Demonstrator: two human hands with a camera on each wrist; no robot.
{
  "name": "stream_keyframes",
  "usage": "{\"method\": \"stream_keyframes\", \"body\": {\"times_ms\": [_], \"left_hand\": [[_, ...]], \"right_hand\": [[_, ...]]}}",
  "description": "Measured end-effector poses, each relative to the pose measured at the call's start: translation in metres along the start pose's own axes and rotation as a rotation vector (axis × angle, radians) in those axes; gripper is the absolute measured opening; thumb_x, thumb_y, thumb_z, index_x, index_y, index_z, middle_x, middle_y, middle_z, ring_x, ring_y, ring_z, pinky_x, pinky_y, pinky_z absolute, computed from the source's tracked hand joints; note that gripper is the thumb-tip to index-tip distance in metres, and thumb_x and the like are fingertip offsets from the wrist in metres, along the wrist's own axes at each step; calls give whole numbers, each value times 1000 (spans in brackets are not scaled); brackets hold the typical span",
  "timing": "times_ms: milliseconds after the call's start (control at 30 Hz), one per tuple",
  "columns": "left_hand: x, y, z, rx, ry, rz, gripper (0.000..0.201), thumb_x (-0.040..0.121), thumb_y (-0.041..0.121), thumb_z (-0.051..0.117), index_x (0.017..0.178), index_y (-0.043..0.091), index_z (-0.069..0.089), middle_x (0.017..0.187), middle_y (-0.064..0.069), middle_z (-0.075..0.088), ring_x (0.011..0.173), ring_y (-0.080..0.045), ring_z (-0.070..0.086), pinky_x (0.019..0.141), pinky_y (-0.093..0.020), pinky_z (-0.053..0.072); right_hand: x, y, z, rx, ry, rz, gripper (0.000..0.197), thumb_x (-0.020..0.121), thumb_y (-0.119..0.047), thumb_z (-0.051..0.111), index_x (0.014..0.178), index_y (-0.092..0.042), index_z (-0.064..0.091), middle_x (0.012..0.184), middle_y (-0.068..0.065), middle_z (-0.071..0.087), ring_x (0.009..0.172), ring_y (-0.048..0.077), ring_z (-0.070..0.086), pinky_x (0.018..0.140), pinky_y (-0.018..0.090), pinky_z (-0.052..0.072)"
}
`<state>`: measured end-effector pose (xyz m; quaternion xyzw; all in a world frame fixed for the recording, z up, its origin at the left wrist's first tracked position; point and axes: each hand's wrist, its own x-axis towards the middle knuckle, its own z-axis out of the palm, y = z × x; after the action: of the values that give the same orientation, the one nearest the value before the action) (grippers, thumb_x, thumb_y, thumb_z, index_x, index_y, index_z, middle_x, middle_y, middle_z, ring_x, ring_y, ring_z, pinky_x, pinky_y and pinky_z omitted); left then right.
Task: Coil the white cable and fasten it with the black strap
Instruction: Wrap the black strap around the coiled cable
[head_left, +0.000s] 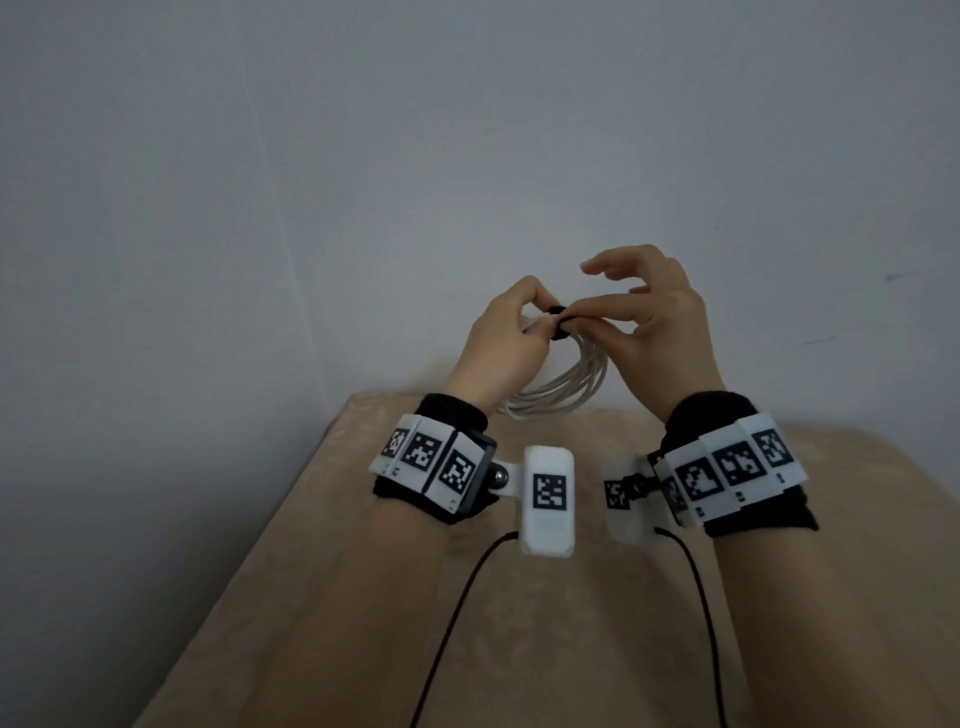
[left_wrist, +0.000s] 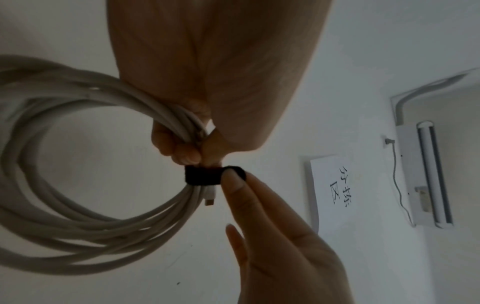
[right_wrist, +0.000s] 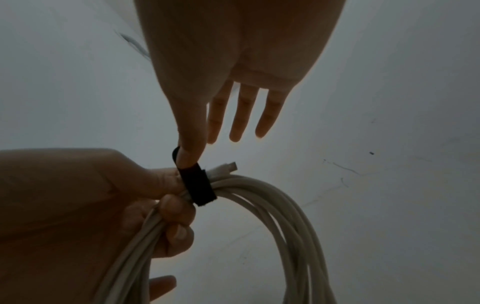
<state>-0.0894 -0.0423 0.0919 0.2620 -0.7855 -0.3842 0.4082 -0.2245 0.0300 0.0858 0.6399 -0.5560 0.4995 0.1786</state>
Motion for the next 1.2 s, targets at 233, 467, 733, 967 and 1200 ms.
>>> {"method": "stream_keyframes", "body": {"times_ms": [233,467,733,967,1200], "left_hand": [[0,1,1,31,-38,80,12,95,9,46,94,14,57,54,11,50,50,-3,42,58,-24,35],[-1,1,2,97,-56,143,14,99,16,41,91,19,53,64,6,51,67,-13,49,70,-32,41],[-4,-1,-5,182,-105,153,6,98,24,46,95,23,50,73,2,59,77,-19,56,76,-34,43],[-6,15,-4,283,-155,298,5,96,14,49,94,18,51,66,10,58,68,-11,55,83,-38,38],[-4,12,-5,264,-126,318,8,95,14,51,91,19,46,66,14,52,67,-2,50,82,-35,35]], "right_hand": [[1,-3,-1,206,54,151,11,79,-12,74,86,-20,75,108,-2,62,90,11,62,80,14,47],[6,-8,-3,277,70,337,13,78,-12,75,89,-20,73,95,-3,64,79,-10,60,73,10,50],[2,-3,-3,453,-43,553,10,79,-17,75,87,-16,69,90,3,73,87,11,69,80,25,53],[-4,2,-14,841,-215,711,12,80,-19,67,74,-11,72,78,6,69,76,17,64,76,29,47],[0,2,0,910,-208,728,46,79,-37,65,102,3,62,96,17,60,78,17,57,75,32,43]]}}
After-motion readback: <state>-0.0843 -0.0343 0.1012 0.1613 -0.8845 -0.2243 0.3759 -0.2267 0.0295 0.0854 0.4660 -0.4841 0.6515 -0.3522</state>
